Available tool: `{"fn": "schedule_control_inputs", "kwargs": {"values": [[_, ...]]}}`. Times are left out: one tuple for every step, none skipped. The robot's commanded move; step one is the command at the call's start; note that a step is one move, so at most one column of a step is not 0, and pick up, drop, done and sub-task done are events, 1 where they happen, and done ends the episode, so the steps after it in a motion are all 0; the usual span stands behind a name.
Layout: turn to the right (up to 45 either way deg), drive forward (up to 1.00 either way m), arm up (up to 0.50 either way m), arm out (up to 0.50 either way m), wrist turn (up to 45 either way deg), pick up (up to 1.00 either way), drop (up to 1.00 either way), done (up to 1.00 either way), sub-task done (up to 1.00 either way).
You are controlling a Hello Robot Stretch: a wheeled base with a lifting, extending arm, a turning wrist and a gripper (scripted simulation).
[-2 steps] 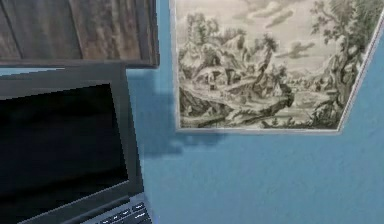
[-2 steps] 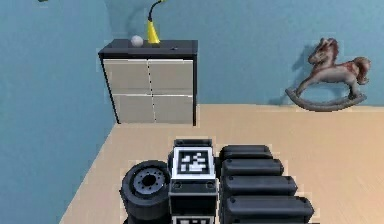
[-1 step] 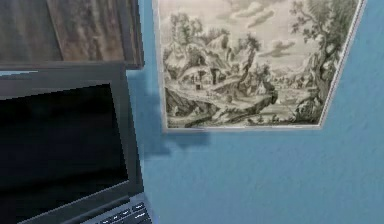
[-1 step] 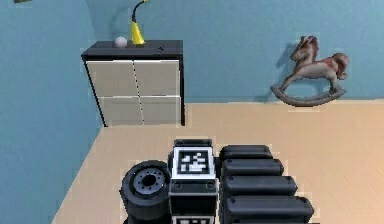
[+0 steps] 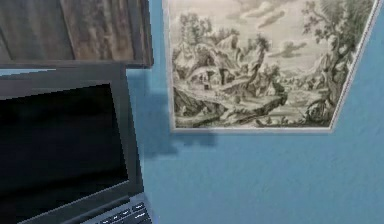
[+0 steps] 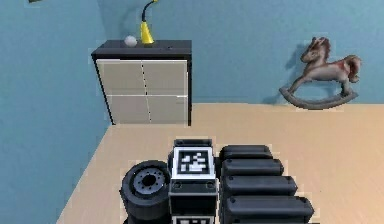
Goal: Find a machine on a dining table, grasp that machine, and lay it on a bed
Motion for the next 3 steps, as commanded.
{"fn": "schedule_control_inputs", "kwargs": {"values": [[6.0, 0.00, 0.00, 0.00, 0.0, 0.00, 0.00, 0.00, 0.00], [-45.0, 0.00, 0.00, 0.00, 0.0, 0.00, 0.00, 0.00, 0.00], [-39.0, 0.00, 0.00, 0.00, 0.0, 0.00, 0.00, 0.00, 0.00]]}}
